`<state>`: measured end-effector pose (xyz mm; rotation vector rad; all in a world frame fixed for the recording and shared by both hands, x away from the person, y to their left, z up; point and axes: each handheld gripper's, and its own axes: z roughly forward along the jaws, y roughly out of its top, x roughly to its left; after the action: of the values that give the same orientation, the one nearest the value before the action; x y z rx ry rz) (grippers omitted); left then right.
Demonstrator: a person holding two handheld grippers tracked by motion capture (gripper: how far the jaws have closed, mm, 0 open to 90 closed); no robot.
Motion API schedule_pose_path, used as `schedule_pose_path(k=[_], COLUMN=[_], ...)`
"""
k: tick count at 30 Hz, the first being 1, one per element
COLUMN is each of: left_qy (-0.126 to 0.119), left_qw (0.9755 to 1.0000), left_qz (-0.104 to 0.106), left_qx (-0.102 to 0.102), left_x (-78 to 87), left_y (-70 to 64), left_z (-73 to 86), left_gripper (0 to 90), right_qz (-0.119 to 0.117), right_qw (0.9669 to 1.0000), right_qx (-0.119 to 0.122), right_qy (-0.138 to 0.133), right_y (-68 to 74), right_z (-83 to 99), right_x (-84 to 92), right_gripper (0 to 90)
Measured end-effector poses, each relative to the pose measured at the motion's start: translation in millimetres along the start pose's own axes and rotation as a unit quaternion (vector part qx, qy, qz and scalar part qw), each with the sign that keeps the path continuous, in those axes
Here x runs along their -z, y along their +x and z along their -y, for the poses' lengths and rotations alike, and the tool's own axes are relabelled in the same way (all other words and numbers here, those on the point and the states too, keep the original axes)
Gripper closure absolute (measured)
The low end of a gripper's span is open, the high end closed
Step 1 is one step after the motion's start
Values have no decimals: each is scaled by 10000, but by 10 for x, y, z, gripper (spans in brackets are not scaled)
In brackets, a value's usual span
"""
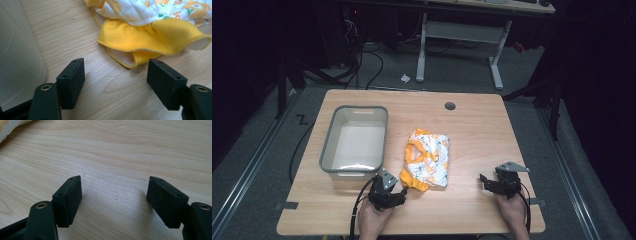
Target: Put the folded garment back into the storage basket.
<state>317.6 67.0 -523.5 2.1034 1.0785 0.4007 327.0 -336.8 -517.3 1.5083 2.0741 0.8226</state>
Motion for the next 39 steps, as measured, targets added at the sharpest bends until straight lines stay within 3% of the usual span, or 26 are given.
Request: schedule_pose_path(k=[17,23,24,29,39], left_qy=[-9,-93,-200,-176,-408], left_qw=[10000,9999,9997,9998,9985], left_qz=[5,64,64,65,352], left_qx=[26,122,148,57,101], left_x=[3,20,35,30,154], left_y=[4,24,18,19,-27], left_z=[0,10,18,3,-115], left_gripper=[316,324,331,333,329], right_qz=[2,4,0,2,0], right_qw=[10000,10000,10000,10000,10000], right_qx=[-1,9,10,20,14], right_qy=[2,-2,2,-5,0], right_y=[1,1,0,0,2], right_z=[0,0,0,1,2], right_x=[1,1,1,0,2], right_gripper=[286,285,286,286,285])
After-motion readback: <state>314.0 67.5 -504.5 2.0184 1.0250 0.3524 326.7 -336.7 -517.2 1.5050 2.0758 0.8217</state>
